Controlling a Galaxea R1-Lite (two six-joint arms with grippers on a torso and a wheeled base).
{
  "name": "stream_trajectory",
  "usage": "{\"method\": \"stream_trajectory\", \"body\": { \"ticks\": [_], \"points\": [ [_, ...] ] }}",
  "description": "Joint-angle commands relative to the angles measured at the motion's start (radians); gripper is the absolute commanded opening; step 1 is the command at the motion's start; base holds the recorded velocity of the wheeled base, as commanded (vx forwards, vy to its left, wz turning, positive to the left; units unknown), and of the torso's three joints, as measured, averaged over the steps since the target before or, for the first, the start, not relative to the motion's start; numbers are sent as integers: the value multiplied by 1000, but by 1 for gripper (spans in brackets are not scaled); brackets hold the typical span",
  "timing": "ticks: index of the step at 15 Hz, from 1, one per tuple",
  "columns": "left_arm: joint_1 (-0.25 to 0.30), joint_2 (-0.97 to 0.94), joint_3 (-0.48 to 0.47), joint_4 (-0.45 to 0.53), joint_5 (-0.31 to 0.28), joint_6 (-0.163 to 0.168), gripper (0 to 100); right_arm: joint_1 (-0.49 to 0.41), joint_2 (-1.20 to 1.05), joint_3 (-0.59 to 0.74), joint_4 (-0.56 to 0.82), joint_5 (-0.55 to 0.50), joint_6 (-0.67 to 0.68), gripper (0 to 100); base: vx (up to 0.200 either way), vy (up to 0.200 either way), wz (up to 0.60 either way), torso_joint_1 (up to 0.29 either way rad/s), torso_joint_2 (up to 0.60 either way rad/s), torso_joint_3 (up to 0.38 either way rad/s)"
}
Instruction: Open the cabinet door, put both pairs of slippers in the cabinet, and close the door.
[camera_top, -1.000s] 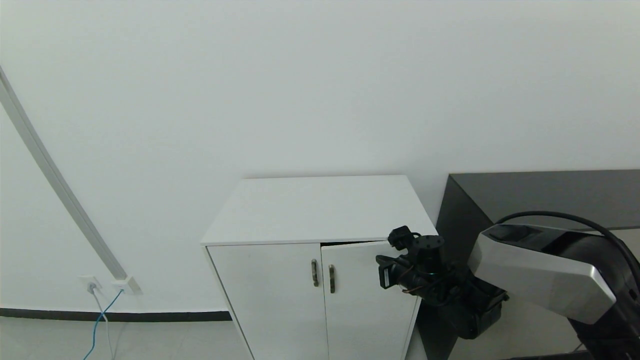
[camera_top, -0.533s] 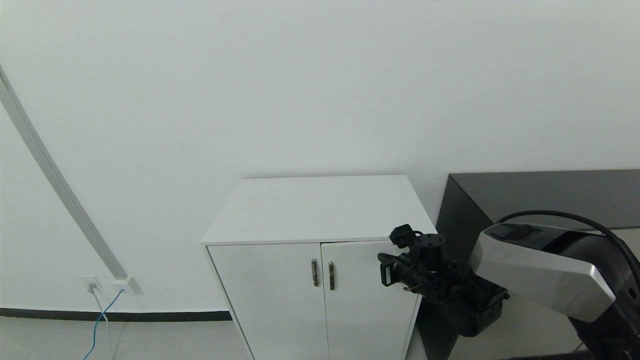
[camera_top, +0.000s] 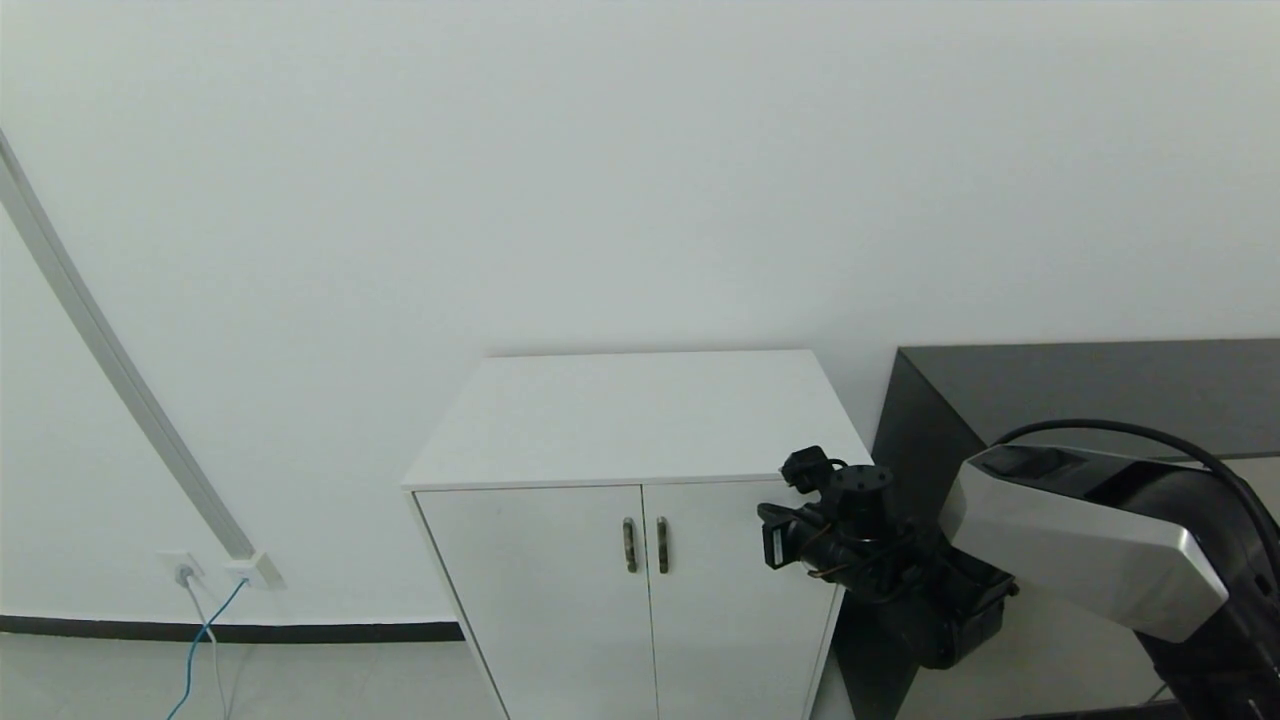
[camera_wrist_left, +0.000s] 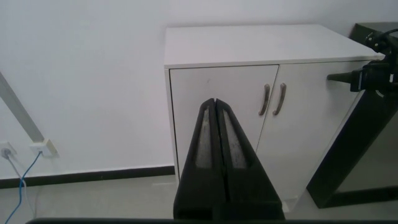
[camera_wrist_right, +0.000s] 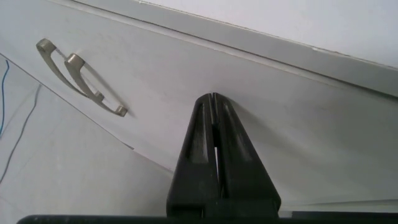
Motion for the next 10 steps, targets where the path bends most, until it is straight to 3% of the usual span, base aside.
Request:
{"method": "stream_trajectory", "body": {
  "ticks": [1, 10],
  "points": [
    [0, 0, 0, -1, 1, -1, 0, 0, 2, -1, -1, 0, 0, 0, 0, 0, 0, 0, 0, 0],
    [0, 0, 0, 0, 0, -1, 0, 6, -8, 5, -9, -2, 0, 0, 0, 0, 0, 0, 0, 0]
  ]
}}
